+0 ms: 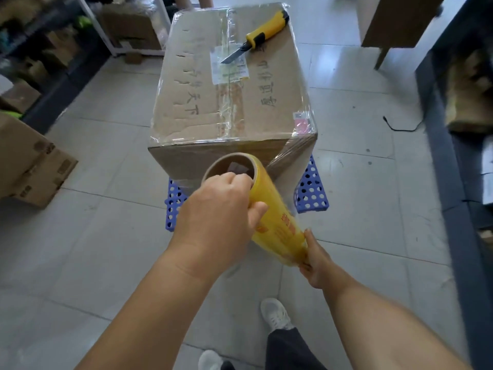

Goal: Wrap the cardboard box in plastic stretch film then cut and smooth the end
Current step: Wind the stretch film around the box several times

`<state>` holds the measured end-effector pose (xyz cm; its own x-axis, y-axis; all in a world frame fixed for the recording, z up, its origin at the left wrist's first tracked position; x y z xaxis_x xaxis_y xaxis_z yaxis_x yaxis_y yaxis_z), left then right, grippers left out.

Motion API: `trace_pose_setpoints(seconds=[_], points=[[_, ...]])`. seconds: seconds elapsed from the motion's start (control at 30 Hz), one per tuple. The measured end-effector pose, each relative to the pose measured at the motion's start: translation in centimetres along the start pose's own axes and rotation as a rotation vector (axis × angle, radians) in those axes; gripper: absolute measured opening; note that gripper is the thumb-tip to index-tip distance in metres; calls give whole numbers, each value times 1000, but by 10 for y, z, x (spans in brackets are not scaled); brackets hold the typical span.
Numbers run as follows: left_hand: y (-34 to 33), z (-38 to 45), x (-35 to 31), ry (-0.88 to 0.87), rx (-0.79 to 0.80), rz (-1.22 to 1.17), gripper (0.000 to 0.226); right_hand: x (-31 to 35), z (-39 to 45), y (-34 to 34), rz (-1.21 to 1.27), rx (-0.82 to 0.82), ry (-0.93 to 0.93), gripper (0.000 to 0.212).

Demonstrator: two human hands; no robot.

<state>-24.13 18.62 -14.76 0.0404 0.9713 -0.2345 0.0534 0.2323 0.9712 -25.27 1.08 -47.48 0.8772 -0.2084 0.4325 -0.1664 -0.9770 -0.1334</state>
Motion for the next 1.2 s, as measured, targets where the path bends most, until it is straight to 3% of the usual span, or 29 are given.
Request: trace_pose_setpoints(seconds=[0.27,0.63,0.9,1.2], points=[[9,-7,26,-180,55,9,33,-42,-28,-18,142,-90,52,67],[15,-3,53,-225,85,37,34,-80,-46,-51,310,-126,34,72],[18,0,76,-266,103,1,32,-90,-45,-53,384,-243,60,68],[22,5,110,-469,144,-19,32,-124,-53,-100,557,-362,85,74]])
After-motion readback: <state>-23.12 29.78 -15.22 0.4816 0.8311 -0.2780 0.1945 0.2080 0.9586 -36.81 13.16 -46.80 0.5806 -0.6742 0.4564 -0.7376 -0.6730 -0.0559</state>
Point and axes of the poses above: each hand's wrist, its own z-axis towards the middle knuckle, its own y-axis out of the back of the hand, x = y × z, the point moved 6 cm from there along z, towards the middle knuckle, and after that the axes turned 6 degrees about x, right-handed, at the moved point
